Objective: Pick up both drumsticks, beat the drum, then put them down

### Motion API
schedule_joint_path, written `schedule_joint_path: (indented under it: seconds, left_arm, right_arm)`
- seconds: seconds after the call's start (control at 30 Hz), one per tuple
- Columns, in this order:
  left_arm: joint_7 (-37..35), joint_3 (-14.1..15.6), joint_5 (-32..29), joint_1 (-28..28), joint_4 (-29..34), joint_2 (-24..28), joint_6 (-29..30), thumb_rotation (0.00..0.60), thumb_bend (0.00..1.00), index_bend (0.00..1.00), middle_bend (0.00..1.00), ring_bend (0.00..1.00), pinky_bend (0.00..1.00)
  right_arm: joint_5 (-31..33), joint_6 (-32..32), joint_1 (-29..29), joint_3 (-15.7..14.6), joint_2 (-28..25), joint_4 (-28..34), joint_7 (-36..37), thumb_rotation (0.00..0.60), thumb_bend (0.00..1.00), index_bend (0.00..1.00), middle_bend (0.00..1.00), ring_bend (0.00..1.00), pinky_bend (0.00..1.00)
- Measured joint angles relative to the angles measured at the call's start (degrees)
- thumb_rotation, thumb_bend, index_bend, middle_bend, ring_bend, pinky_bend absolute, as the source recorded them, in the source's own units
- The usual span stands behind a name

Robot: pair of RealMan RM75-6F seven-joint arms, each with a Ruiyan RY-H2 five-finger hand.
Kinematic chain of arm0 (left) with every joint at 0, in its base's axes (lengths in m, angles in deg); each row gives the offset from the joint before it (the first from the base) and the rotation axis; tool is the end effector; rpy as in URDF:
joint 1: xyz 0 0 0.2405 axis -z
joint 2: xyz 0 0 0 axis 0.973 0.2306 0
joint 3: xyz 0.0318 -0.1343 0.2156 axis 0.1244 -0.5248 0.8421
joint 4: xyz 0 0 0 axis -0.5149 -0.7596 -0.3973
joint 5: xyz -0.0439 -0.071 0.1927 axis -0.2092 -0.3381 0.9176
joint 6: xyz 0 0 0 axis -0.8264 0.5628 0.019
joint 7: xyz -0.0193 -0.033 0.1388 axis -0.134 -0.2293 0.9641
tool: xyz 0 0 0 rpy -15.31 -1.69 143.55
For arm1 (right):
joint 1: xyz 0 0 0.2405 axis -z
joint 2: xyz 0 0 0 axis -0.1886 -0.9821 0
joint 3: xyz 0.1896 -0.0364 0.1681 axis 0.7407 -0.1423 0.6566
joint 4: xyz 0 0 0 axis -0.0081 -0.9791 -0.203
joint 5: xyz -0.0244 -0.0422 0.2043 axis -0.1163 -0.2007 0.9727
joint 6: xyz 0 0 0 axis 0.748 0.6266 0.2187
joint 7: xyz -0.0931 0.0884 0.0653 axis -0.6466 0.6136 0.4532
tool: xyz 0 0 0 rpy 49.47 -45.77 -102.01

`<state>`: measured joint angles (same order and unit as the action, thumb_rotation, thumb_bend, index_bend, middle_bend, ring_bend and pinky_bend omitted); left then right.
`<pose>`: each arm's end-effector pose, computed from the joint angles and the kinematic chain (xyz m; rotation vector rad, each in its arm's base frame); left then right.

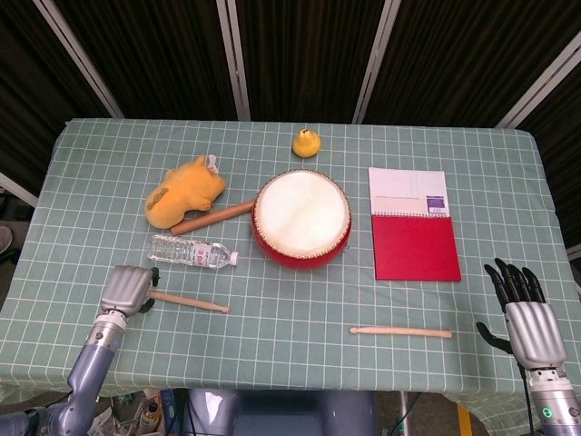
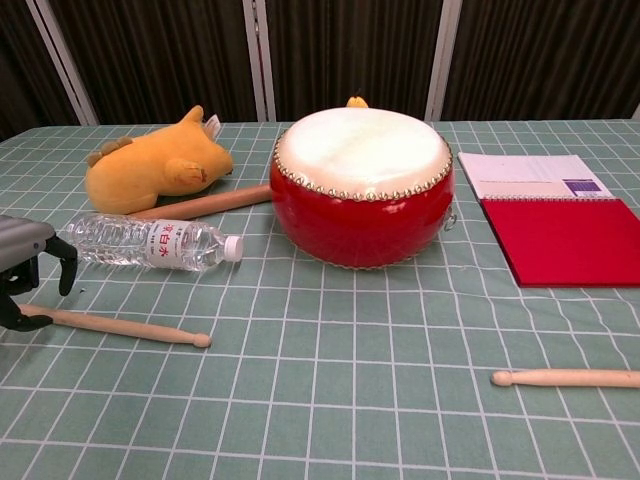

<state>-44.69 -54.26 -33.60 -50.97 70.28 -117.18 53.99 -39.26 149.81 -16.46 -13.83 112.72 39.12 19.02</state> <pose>-0.2447 0.2706 0.0053 -1.7352 -0.9204 -0.4781 -0.3046 -0.1804 0.1499 1.4649 -0.8908 0.8660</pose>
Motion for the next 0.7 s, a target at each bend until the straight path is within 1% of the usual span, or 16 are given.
schedule_joint_path:
  seconds: [0.23,0.33,0.43,0.5,0.57,0.63,0.7]
  left_arm:
    - [1.2,0.5,-2.4,1.7,-2.5,-2.3,-0.3,0.6,0.26,0.48,1.0,1.0,1.0]
    - [1.2,0.9,-2.9,2.2,-3.2,-3.1,-0.5,0.6,0.27,0.49,1.0,1.0,1.0]
    - [0.9,1.3,-3.1,2.6,-3.7,-3.8,-0.5,0.6,0.33,0.56,1.0,1.0,1.0]
    - [0.8,1.6,-3.4,2.8,-4.0,-4.3,-0.6,0.6,0.4,0.67,1.0,1.0,1.0]
    - [0.6,1.9,-3.5,2.9,-4.0,-4.4,-0.6,0.6,0.44,0.73,1.0,1.0,1.0]
    - [0.4,2.1,-3.4,2.9,-3.8,-4.3,-0.3,0.6,0.46,0.75,1.0,1.0,1.0]
    - [-0.4,2.2,-3.0,2.8,-3.2,-3.9,0.1,0.6,0.46,0.75,1.0,1.0,1.0]
  right_arm:
    - [-0.2,0.0,0.0,0.0,0.0,0.0,0.4,0.6,0.28,0.0,0.0,0.0,0.0]
    - [-0.1,0.0,0.0,0.0,0.0,0.1,0.4,0.6,0.28,0.0,0.0,0.0,0.0]
    - [-0.1,0.0,0.1,0.0,0.0,0.2,0.3,0.6,0.28,0.0,0.0,0.0,0.0]
    - [0.0,0.0,0.1,0.0,0.0,0.2,0.3,0.6,0.28,0.0,0.0,0.0,0.0]
    - [0.1,0.0,0.1,0.0,0.0,0.2,0.4,0.6,0.28,0.0,0.0,0.0,0.0]
    - [0.1,0.0,0.2,0.1,0.0,0.2,0.5,0.6,0.28,0.0,0.0,0.0,0.0]
    - [0.1,0.2,0.2,0.1,0.0,0.3,0.6,0.6,0.28,0.0,0.03,0.06,0.02]
